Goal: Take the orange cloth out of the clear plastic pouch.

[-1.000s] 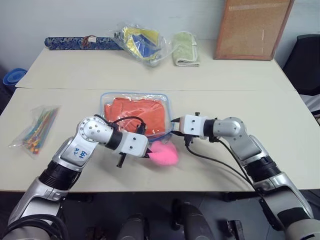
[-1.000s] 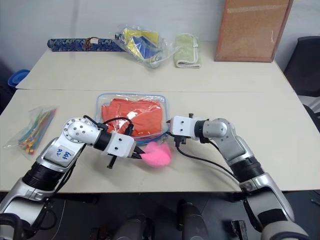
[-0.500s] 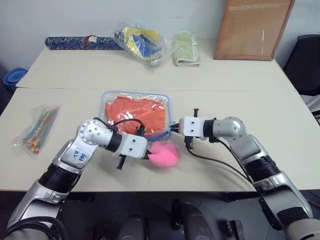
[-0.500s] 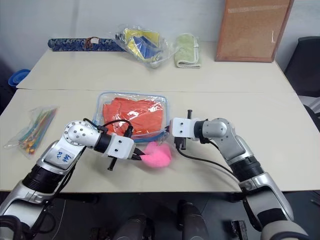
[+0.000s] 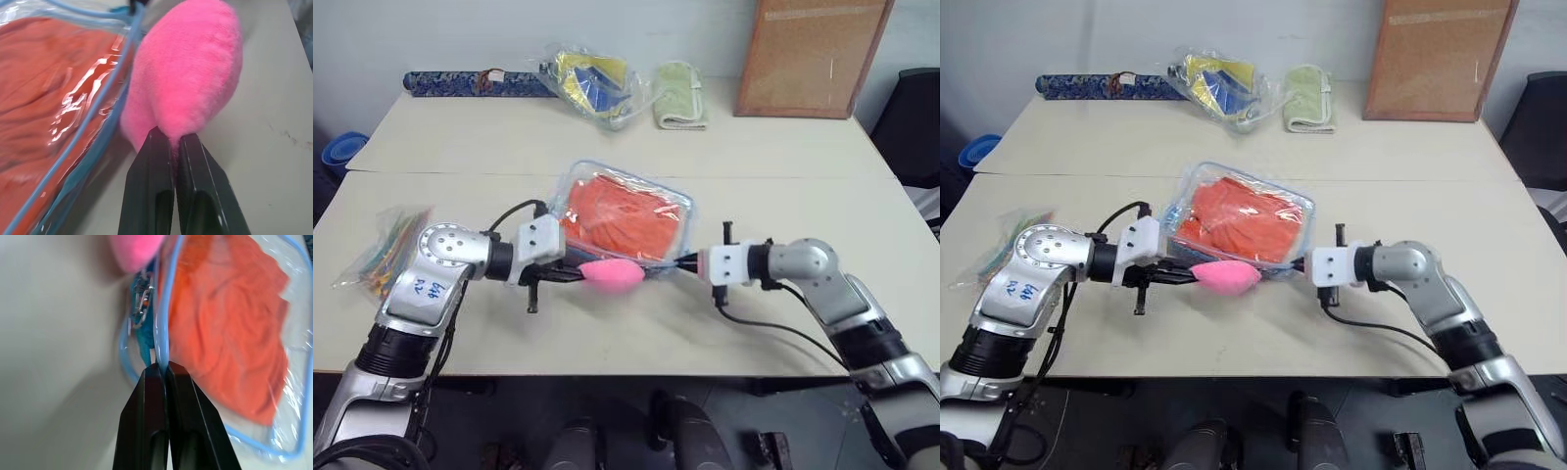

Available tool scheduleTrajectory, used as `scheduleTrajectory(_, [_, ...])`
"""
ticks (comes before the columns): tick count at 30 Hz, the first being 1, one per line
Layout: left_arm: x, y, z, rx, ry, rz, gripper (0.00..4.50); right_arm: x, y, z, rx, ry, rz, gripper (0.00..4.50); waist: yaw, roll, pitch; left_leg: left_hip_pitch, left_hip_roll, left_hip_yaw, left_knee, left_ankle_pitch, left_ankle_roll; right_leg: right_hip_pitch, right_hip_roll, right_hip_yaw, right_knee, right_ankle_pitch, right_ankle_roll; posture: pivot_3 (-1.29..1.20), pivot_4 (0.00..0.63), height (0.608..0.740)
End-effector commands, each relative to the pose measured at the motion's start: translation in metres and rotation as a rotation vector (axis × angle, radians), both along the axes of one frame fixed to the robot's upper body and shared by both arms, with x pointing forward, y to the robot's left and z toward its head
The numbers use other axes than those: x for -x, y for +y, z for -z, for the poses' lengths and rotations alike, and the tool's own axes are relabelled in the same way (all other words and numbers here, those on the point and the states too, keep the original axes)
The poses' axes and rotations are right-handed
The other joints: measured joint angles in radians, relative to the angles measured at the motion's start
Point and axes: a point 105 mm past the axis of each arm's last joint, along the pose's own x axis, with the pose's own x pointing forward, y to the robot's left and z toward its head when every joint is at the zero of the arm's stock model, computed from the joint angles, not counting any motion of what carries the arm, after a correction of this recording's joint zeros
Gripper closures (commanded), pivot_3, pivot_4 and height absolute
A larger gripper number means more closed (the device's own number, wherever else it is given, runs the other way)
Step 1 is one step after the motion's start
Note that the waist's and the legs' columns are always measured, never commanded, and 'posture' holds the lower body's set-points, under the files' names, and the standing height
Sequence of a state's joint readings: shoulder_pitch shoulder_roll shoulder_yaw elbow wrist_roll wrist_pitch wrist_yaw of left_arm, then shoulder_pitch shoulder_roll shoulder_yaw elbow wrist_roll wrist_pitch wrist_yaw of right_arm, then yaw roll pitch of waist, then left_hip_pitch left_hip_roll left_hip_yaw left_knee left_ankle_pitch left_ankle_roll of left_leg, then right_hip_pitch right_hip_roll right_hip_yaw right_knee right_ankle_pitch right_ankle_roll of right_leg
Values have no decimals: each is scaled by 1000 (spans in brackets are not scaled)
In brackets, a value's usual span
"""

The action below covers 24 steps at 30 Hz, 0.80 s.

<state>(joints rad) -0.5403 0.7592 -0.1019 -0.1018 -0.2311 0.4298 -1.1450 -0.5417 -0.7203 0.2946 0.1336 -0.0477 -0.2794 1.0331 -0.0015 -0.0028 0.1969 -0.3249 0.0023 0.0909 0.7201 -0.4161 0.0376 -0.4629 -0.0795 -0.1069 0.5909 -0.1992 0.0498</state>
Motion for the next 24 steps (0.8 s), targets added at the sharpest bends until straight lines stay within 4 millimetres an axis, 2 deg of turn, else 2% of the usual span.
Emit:
scheduleTrajectory(1, [-7,21,-14,-3,-47,-91,4500,12,-12,-10,7,-26,-11,4463,0,0,0,0,0,0,0,0,0,0,0,0,0,0,0,0,150,740])
scheduleTrajectory(4, [-8,36,-15,-6,-40,-137,4500,22,-17,-9,14,-26,-12,4463,0,0,0,1,0,0,0,0,-1,0,0,1,1,0,0,0,150,740])
scheduleTrajectory(12, [-14,64,-17,-11,-37,-229,4500,29,-29,-14,21,-36,15,4463,1,0,0,2,0,1,-1,0,-2,0,0,1,1,0,-1,0,150,740])
scheduleTrajectory(17, [-17,97,-19,-19,-20,-335,4500,39,-39,-13,42,-23,14,4463,1,0,0,2,0,1,-1,0,-2,0,0,0,1,-1,-1,0,150,740])
scheduleTrajectory(20, [-13,120,-19,-35,2,-391,4500,43,-49,-11,68,-16,27,4463,0,0,0,2,0,1,-1,0,-2,0,0,1,1,-1,-1,0,150,740])
scheduleTrajectory(24, [5,143,-15,-37,84,-434,4500,46,-60,-13,56,6,55,4463,-3,1,0,3,1,2,-3,0,-2,0,1,1,1,-1,-2,0,150,740])
